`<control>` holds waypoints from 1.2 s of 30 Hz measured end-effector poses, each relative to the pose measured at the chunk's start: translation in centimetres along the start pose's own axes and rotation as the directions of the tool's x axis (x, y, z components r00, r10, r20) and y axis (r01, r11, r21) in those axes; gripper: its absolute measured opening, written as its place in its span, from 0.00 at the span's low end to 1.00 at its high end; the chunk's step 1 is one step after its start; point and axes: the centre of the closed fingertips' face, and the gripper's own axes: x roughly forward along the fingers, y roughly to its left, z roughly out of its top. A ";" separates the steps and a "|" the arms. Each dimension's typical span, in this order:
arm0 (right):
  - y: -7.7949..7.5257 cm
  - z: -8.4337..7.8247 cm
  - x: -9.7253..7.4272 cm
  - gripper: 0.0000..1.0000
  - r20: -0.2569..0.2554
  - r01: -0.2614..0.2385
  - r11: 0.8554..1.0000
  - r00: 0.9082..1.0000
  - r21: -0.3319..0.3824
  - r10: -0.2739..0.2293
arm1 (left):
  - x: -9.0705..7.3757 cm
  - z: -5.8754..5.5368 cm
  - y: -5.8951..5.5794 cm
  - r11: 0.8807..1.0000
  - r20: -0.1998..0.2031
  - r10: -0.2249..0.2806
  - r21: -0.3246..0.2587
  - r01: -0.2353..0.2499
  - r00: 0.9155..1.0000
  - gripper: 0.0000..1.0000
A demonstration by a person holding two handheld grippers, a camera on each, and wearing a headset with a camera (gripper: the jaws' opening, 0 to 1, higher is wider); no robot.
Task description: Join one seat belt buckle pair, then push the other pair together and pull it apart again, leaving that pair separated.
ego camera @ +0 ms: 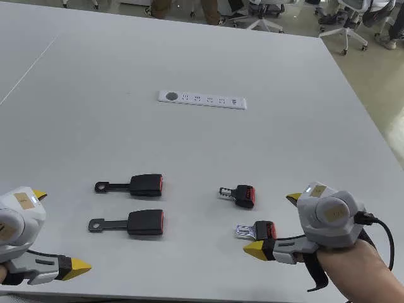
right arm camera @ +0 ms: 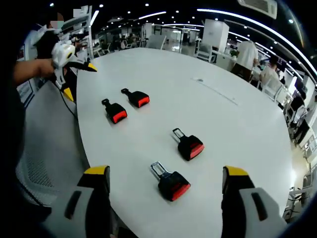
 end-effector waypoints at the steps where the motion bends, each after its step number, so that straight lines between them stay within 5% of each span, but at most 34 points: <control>1: -0.7 -0.2 -0.2 0.95 -0.051 0.064 0.982 0.996 -0.179 -0.074 | 0.0 0.1 0.1 1.000 0.002 0.003 0.005 -0.003 1.000 0.98; 3: -0.2 -0.2 -0.1 0.95 -0.090 0.066 0.930 0.990 -0.363 -0.106 | 0.0 0.1 0.1 1.000 0.006 0.004 0.012 -0.004 1.000 0.98; 5: 0.5 0.6 -0.2 0.93 -0.054 0.079 0.916 0.993 -0.393 -0.108 | 0.0 0.1 0.2 1.000 0.005 0.007 0.013 -0.007 1.000 0.98; 8: -0.3 0.8 -0.3 0.96 -0.035 0.141 0.919 0.986 -0.368 -0.165 | -0.1 -0.1 0.2 1.000 0.003 0.008 0.009 -0.008 1.000 0.98; 14: 0.5 0.9 -0.2 0.95 -0.034 0.079 0.947 0.995 -0.311 -0.095 | -0.3 -1.0 0.1 1.000 -0.013 0.008 0.003 -0.008 1.000 0.98; 16: 1.3 2.0 -0.1 0.95 0.036 0.019 0.987 0.999 -0.157 -0.013 | -0.4 -1.3 0.2 1.000 -0.017 0.009 -0.001 -0.009 1.000 0.98; 17: 1.6 2.3 -0.1 0.95 0.059 -0.013 0.996 0.998 -0.093 0.019 | -0.4 -1.4 0.2 1.000 -0.019 0.010 -0.003 -0.010 1.000 0.98; 20: 0.6 2.8 -0.3 0.97 0.079 -0.003 0.999 0.997 -0.053 0.008 | -0.4 -1.5 0.2 1.000 -0.022 0.012 -0.006 -0.012 1.000 0.99; 22: 1.0 3.6 -0.4 1.00 0.126 -0.054 0.997 0.991 0.053 0.047 | -0.4 -1.7 0.2 1.000 -0.028 0.009 -0.008 -0.009 1.000 0.99; 24: 1.0 4.6 -0.6 1.00 0.209 -0.127 0.969 0.974 0.212 0.082 | -0.4 -1.7 0.2 1.000 -0.029 0.011 -0.003 -0.011 1.000 1.00; 26: 0.3 4.5 -0.7 1.00 0.227 -0.139 0.941 0.971 0.307 0.069 | -0.5 -1.6 0.2 1.000 -0.026 0.010 -0.005 -0.010 1.000 1.00; 30: -0.2 5.3 -1.1 1.00 0.301 -0.204 0.887 0.950 0.414 0.078 | -0.4 -1.7 0.2 1.000 -0.026 0.011 -0.007 -0.011 1.000 1.00; 36: -0.3 4.9 -1.0 0.99 0.289 -0.194 0.894 0.954 0.405 0.076 | -0.1 -1.6 0.1 1.000 -0.025 0.004 -0.010 -0.004 1.000 1.00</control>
